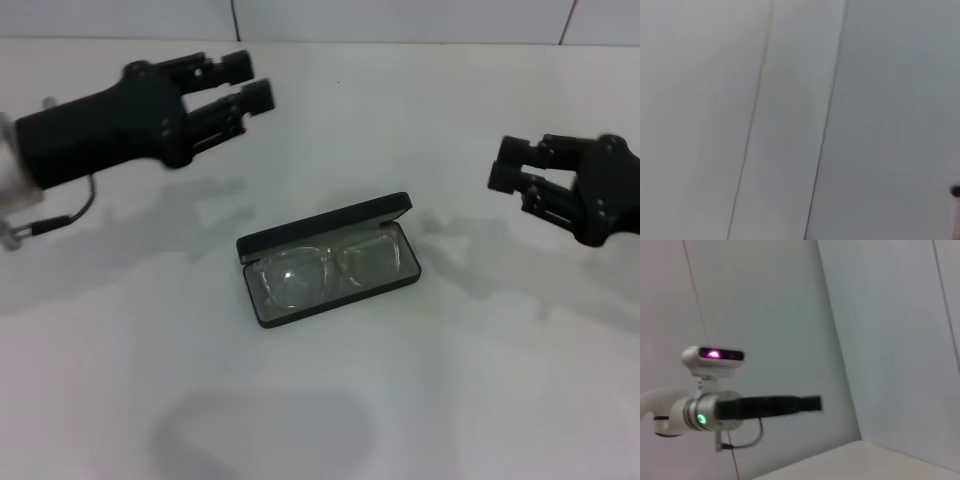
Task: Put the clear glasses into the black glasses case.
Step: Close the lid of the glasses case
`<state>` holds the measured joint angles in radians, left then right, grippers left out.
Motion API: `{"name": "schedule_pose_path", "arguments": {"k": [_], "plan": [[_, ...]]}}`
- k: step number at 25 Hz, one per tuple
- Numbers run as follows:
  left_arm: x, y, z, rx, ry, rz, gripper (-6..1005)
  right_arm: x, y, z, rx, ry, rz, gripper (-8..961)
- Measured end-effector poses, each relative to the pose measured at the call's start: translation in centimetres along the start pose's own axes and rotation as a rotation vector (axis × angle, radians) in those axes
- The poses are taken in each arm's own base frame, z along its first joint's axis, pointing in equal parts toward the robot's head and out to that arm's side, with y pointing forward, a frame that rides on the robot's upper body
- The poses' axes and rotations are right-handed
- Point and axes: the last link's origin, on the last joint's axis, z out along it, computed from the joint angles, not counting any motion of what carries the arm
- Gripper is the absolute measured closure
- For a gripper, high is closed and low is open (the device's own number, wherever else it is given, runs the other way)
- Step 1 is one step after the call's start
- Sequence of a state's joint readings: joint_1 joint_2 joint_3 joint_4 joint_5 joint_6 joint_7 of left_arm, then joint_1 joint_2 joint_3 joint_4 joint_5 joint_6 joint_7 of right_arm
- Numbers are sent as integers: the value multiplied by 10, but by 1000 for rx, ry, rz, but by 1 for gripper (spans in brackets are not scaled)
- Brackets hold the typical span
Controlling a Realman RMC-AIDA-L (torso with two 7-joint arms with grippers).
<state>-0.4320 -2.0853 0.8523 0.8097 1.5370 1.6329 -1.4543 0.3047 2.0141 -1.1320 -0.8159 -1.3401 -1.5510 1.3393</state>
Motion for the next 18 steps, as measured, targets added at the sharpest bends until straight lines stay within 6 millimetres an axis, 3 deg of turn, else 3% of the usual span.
{"name": "schedule_pose_path", "arguments": {"k": [7,13,18], "plan": [[-17,-16,47,1,-199,-62,595,8,10,-16,4,-45,7,628],[-22,-20,55,26,-311,-107,629,14,12,-28,8,-52,48,520],[-32,-20,62,36,-374,-96,668,18,15,-26,-10,-27,42,345]]}}
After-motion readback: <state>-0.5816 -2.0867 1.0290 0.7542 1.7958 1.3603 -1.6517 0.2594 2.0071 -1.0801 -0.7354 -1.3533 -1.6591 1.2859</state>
